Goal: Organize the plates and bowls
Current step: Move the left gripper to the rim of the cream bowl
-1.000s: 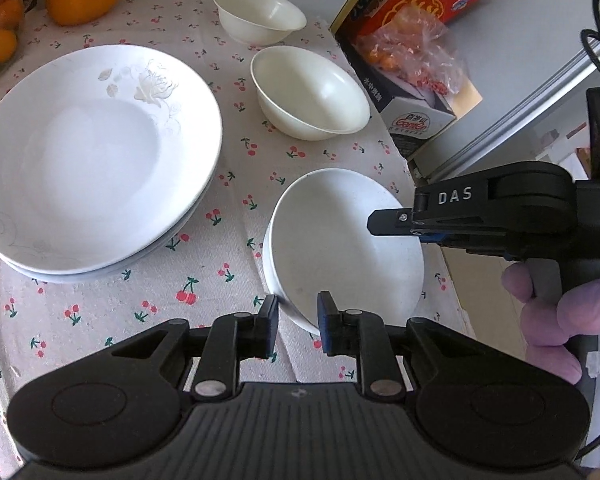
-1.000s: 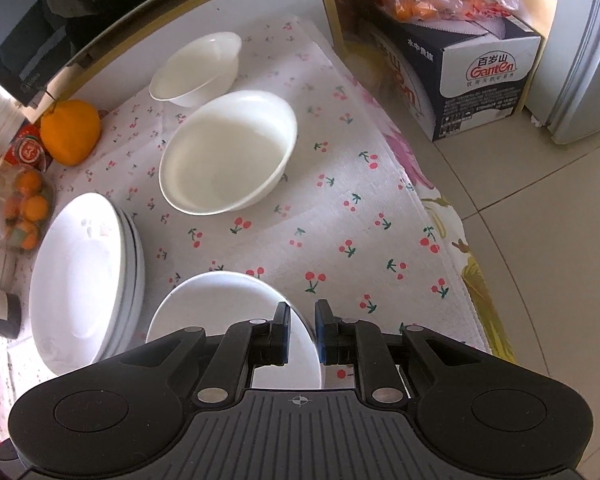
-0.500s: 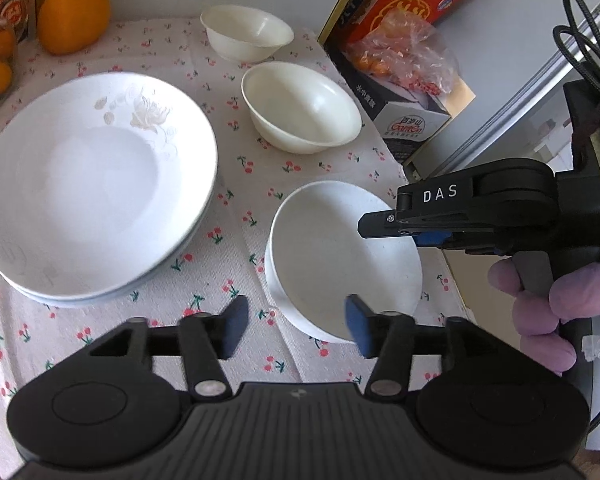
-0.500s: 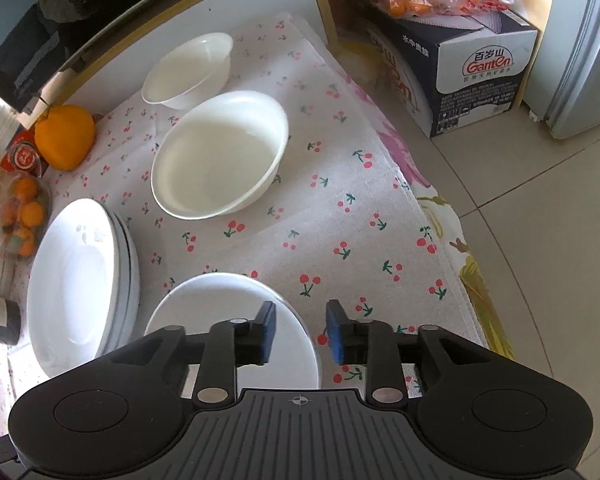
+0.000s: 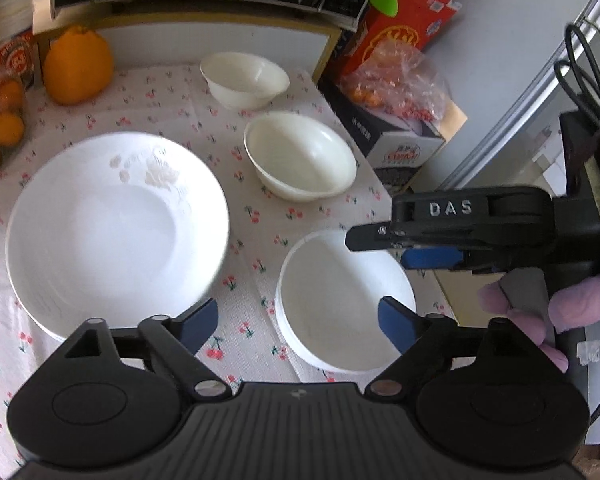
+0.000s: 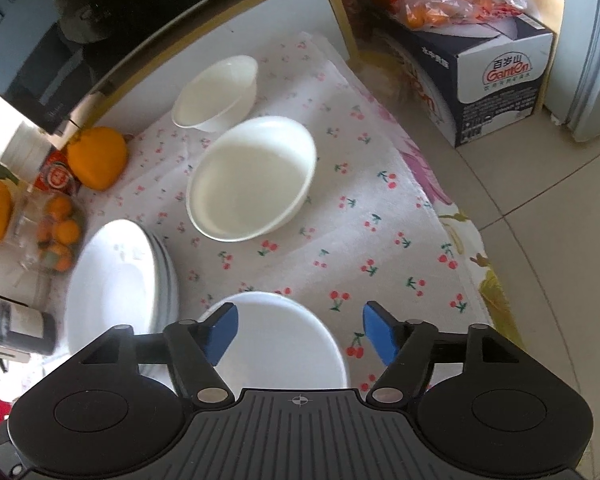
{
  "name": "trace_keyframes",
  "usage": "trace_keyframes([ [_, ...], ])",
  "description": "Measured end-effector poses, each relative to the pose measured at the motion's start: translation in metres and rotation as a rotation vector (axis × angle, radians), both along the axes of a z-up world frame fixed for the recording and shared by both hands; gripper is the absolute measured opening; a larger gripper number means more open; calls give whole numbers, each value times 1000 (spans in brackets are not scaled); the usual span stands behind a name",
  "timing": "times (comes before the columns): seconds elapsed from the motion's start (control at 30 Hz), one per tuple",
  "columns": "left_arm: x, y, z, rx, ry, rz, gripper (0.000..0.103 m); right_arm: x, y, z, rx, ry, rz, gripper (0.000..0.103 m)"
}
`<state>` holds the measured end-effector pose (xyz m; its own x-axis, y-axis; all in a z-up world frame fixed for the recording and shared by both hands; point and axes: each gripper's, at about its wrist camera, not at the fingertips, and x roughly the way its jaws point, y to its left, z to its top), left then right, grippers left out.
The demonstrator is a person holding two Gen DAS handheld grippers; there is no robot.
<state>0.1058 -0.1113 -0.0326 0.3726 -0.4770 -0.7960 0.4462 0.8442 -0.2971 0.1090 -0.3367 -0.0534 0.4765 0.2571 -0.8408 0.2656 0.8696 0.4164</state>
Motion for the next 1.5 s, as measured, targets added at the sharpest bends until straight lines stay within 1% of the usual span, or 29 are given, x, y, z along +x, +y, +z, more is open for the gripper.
trace_keyframes([
  [0.13,9,2,10,30,-56,37,95,2,-2,4,37,-24,-7,76],
  [0.2,15,3,15,38,-77,65,97,3,-6,7,45,-49,-42,76],
  [0.3,28,3,20,50,-103,112,100,2,-11,12,9,-110,-119,79],
  [0.4,40,1,26,68,-156,156,102,5,-15,14,-26,-160,-174,80],
  [0.57,65,-7,28,111,-215,198,102,13,-27,5,43,-198,-258,80],
  [0.7,83,-9,22,115,-214,208,102,20,-34,-4,77,-211,-312,80],
  [0.83,104,-9,10,61,-151,165,101,24,-41,-12,152,-221,-351,80],
  [0.93,116,-8,0,8,-102,140,95,26,-44,-20,223,-226,-373,80],
  [1.03,123,-8,-9,-35,-72,131,86,29,-44,-28,267,-232,-389,80],
  [1.1,126,-11,-13,-67,-55,126,76,31,-43,-32,272,-228,-388,80],
  [1.13,126,-12,-16,-81,-48,118,74,32,-42,-34,264,-226,-387,80],
  [1.2,128,-16,-18,-93,-40,104,65,33,-39,-36,242,-222,-382,79],
  [1.23,128,-18,-20,-94,-34,101,63,34,-38,-36,235,-221,-379,78],
  [1.27,128,-20,-22,-94,-30,99,58,34,-37,-37,231,-222,-375,73],
  [1.3,128,-21,-23,-94,-28,96,53,35,-35,-37,226,-222,-368,71],
  [1.37,128,-24,-25,-93,-22,87,49,36,-33,-38,213,-221,-363,63],
  [1.5,125,-30,-31,-65,-13,68,42,37,-29,-41,195,-211,-370,52],
])
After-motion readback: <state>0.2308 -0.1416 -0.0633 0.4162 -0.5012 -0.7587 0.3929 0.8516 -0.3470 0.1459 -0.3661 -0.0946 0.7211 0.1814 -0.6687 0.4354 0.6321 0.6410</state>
